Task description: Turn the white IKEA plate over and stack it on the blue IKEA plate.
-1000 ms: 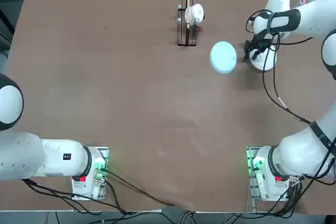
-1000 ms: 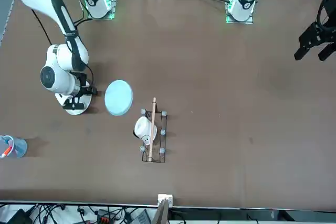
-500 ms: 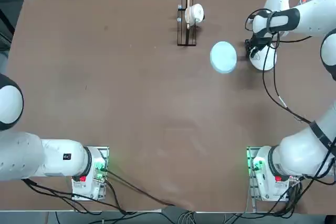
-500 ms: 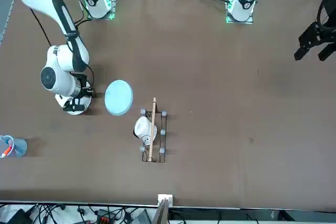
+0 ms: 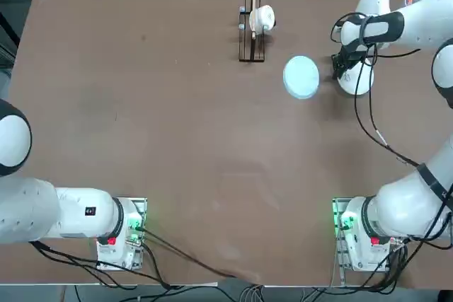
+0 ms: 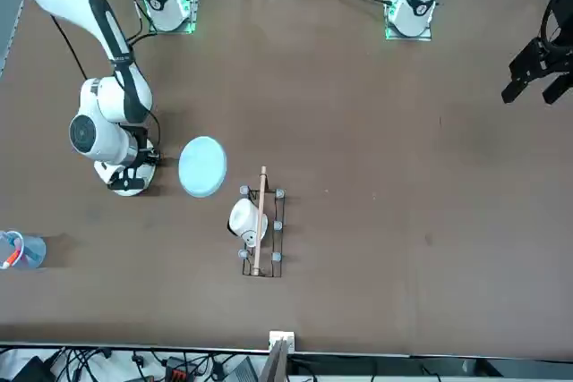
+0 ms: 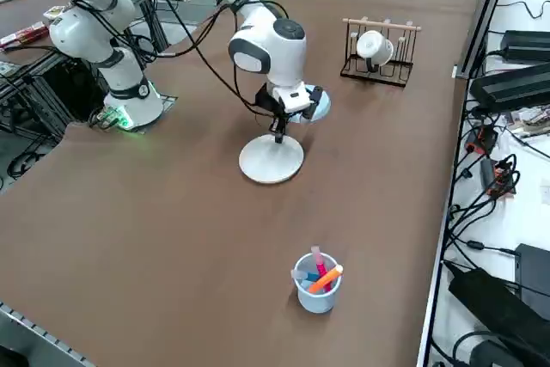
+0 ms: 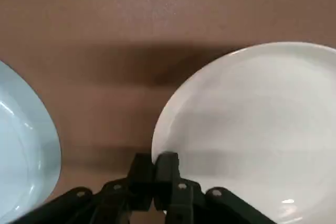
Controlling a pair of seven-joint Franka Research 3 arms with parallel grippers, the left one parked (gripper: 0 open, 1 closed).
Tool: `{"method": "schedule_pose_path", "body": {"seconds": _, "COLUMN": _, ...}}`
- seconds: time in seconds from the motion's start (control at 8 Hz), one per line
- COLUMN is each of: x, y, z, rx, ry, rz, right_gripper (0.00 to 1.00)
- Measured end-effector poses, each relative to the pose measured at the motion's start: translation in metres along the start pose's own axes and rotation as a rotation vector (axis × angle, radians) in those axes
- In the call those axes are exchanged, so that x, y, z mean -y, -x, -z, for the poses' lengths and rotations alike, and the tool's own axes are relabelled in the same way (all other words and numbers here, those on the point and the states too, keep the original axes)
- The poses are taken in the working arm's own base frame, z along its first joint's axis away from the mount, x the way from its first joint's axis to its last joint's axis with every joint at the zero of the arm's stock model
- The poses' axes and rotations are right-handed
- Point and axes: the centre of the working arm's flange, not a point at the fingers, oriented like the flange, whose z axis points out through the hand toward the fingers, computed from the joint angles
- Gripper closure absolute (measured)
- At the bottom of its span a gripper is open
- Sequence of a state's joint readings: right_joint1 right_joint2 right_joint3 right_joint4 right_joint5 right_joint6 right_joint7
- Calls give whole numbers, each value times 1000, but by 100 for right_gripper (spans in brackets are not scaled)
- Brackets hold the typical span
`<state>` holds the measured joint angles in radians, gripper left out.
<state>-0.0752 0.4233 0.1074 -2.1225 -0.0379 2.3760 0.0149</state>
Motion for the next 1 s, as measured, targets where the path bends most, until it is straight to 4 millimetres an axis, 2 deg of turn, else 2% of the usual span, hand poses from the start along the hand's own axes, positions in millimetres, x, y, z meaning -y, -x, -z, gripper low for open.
{"method": "schedule_pose_path", "body": {"seconds": 0.25, "x": -1, "y": -3, "z": 6, "rx": 25, "ry": 5, "rz": 2, "right_gripper": 96}}
{"method": "schedule_pose_path", "body": {"seconds": 0.38, "x": -3, "y": -10, "z": 19, "rx": 55, "ry": 12, "rz": 5, "right_gripper": 96}}
{"method": "schedule_pose_path", "body": {"seconds": 0.75, "x": -10, "y": -31, "z": 75, "rx": 94, "ry": 19, "rz": 20, "right_gripper": 96}}
{"method": "schedule_pose_path", "body": {"seconds": 1.0, "x": -12, "y": -41, "z": 120, "rx": 103, "ry": 20, "rz": 31, "right_gripper": 96}}
